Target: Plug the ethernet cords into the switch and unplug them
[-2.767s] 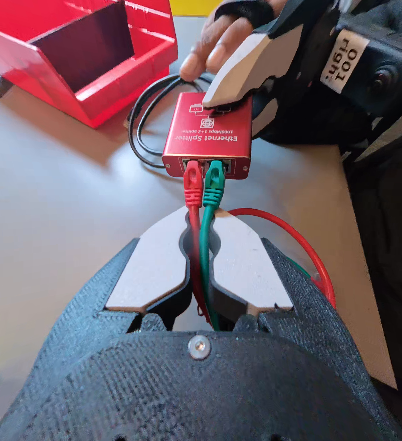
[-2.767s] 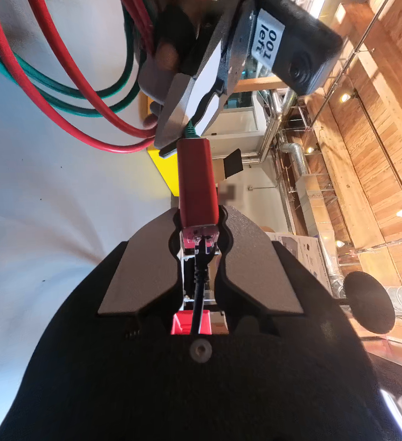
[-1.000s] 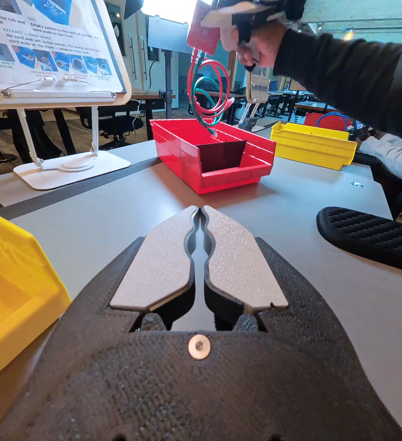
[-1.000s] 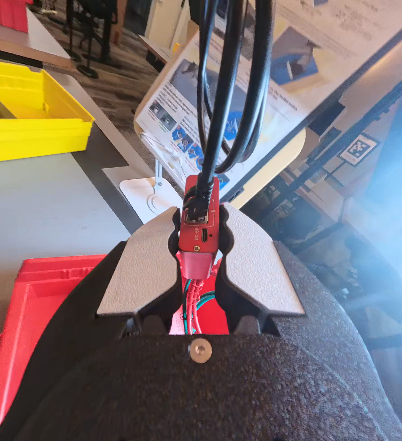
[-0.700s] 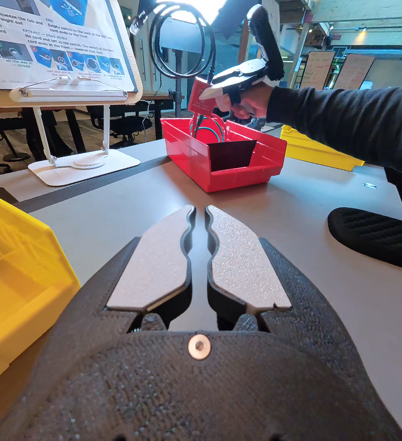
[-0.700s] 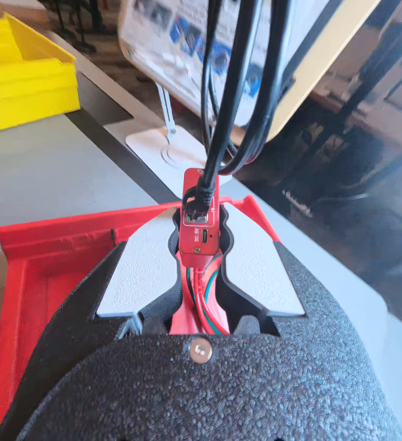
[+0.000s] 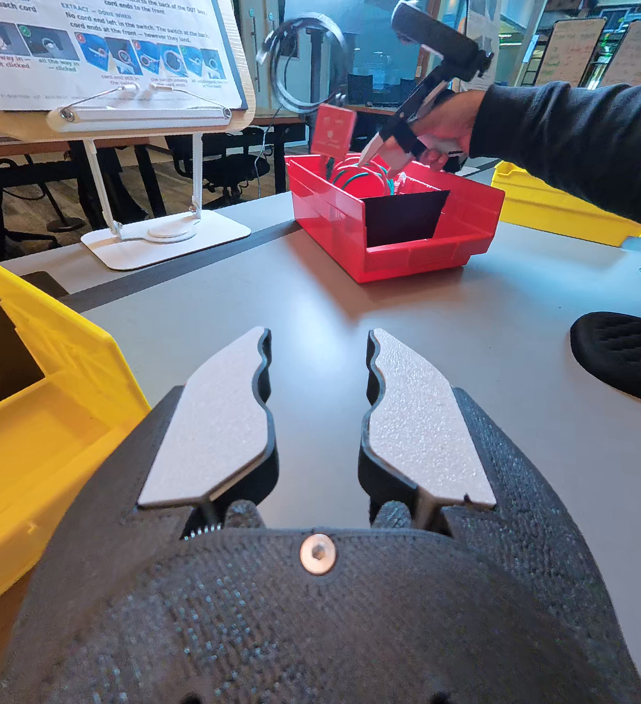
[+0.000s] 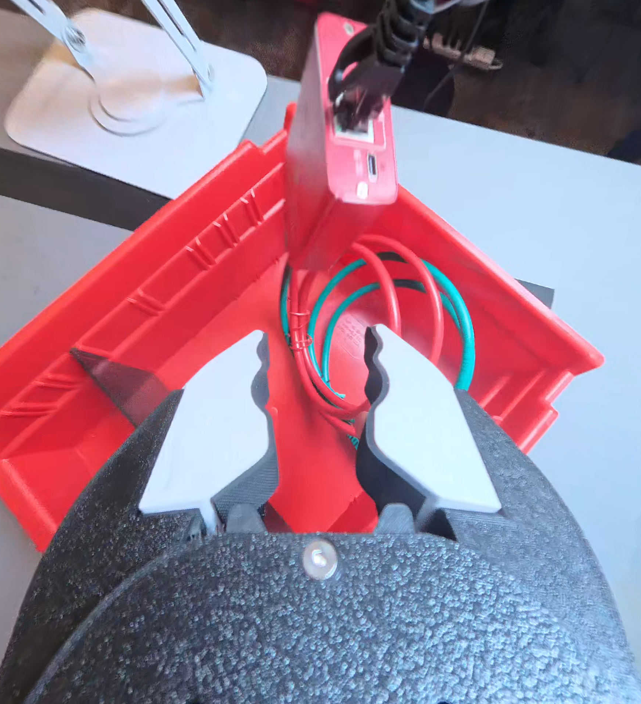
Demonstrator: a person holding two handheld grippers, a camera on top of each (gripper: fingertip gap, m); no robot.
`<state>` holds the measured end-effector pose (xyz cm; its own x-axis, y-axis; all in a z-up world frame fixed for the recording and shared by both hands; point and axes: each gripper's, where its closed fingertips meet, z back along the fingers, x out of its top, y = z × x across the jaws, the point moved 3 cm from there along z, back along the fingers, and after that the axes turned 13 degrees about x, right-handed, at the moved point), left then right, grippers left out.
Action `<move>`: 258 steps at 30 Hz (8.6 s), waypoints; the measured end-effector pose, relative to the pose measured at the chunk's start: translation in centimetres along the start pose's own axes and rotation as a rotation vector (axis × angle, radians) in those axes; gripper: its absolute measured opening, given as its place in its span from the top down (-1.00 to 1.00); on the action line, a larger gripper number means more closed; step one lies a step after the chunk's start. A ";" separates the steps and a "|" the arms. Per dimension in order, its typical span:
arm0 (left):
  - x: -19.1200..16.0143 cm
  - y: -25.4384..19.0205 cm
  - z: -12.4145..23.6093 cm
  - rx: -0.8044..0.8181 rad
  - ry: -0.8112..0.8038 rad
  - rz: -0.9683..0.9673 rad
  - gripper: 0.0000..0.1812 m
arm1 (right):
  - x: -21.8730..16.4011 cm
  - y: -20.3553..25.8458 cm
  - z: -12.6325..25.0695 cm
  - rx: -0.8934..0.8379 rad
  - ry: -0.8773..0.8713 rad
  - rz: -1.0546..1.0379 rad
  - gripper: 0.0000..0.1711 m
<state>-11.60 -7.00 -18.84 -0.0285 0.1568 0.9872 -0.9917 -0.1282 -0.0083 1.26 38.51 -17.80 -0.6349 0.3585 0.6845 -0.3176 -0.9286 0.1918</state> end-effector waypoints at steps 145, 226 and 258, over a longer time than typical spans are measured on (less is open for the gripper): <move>5.3 -18.2 -2.9 0.186 -0.034 -0.310 0.81 | -19.0 20.3 22.4 -0.309 -0.789 0.242 0.87; -8.3 10.7 10.9 0.156 0.694 -0.772 0.64 | -15.8 27.9 -3.0 0.147 0.310 1.036 0.56; -7.8 12.5 7.4 0.235 0.592 -0.784 0.62 | -14.2 13.2 -0.9 -0.386 0.264 0.611 0.55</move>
<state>-22.84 -17.08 -25.45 0.4996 0.7325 0.4624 -0.7099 0.0402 0.7032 5.51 21.28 -25.61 -0.9081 -0.1514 0.3905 -0.0493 -0.8872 -0.4587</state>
